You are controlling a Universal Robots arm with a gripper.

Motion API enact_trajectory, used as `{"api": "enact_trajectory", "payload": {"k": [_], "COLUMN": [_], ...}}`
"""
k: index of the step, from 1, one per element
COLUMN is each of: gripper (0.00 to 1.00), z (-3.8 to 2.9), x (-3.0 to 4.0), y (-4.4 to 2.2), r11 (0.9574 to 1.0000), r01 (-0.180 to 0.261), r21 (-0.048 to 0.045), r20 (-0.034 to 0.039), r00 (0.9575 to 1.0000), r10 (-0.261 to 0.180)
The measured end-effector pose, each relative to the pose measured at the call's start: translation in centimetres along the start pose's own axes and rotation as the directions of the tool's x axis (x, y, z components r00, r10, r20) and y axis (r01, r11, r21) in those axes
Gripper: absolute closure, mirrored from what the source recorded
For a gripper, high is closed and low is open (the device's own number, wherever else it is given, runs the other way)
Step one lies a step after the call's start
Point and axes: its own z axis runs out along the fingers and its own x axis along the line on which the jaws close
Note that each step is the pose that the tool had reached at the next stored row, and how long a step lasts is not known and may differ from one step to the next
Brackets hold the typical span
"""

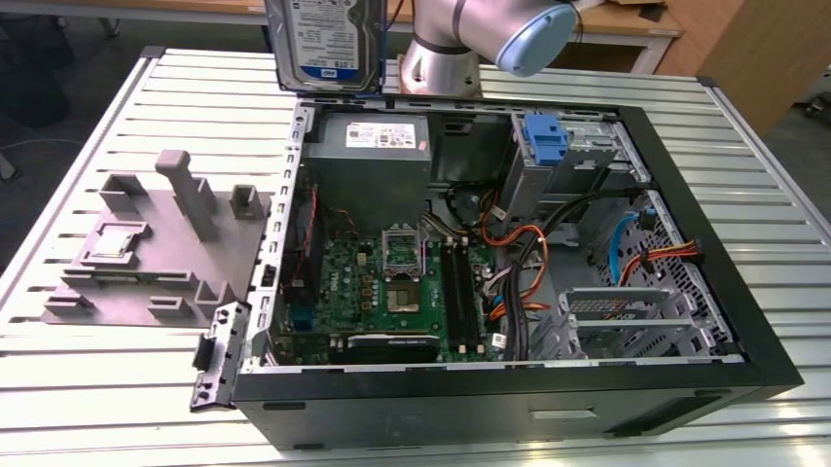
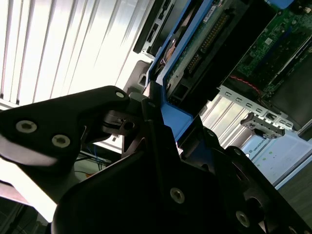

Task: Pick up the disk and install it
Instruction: 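Pick up the disk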

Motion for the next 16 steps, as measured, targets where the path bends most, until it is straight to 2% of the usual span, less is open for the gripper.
{"api": "enact_trajectory", "payload": {"k": [16], "gripper": [0.64], "z": [-0.01], "x": [-0.02], "y": [-0.33], "r11": [1.0], "r01": [0.0], "r21": [0.0], "r20": [0.0], "r00": [1.0], "r10": [0.0]}}
